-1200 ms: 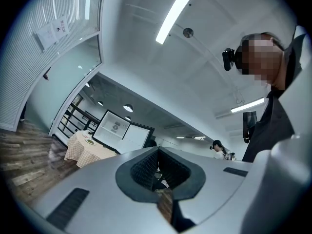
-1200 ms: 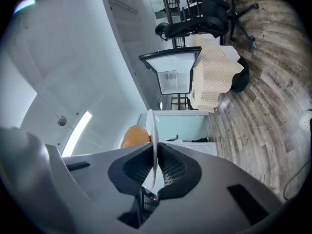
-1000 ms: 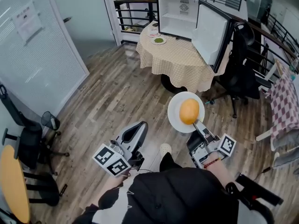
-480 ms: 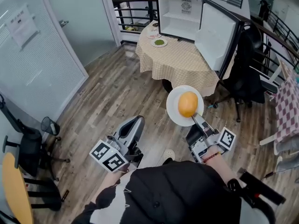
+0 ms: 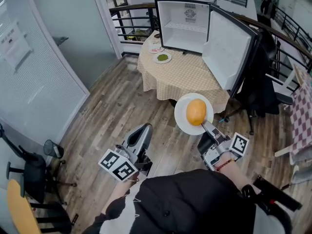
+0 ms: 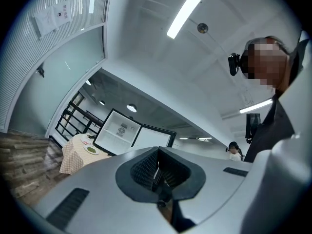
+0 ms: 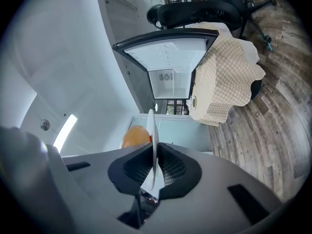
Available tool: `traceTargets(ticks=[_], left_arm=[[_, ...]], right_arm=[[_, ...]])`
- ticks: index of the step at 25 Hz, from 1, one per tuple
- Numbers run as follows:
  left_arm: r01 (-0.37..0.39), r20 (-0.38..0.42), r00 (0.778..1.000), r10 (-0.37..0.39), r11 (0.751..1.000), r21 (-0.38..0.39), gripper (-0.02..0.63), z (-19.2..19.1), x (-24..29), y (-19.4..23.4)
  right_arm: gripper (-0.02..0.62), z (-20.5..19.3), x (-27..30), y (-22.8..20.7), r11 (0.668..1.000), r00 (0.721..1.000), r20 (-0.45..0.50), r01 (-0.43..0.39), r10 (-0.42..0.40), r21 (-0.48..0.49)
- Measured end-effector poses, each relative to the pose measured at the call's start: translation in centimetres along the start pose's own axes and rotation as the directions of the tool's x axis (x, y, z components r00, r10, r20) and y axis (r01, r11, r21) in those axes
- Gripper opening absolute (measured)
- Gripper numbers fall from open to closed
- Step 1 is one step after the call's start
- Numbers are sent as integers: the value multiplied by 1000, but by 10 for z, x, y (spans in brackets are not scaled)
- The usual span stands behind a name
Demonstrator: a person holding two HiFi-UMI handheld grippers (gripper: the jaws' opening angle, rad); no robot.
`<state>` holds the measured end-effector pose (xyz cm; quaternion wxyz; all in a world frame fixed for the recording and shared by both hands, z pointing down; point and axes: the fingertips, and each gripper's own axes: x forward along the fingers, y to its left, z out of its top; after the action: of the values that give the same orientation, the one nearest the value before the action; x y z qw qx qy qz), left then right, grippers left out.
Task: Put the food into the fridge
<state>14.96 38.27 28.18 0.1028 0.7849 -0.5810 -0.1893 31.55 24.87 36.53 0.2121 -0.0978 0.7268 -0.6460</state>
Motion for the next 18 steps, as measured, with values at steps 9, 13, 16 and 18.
traceTargets(ticks=[9, 13, 16, 18], left_arm=[[-10, -137, 990, 11, 1000, 7, 12, -24, 35, 50], [-27, -122, 992, 23, 999, -31, 12, -23, 44, 72], [-37, -131, 991, 31, 998, -44, 12, -27, 49, 89], [-33, -138, 990, 27, 999, -41, 12, -29, 54, 98]], right_arm=[[32, 35, 59, -29, 998, 999, -11, 50, -50, 39], [32, 42, 79, -43, 996, 997, -14, 79, -78, 51], [32, 49, 88, -49, 994, 996, -11, 92, -91, 52], [32, 54, 93, -52, 994, 995, -5, 100, -100, 50]])
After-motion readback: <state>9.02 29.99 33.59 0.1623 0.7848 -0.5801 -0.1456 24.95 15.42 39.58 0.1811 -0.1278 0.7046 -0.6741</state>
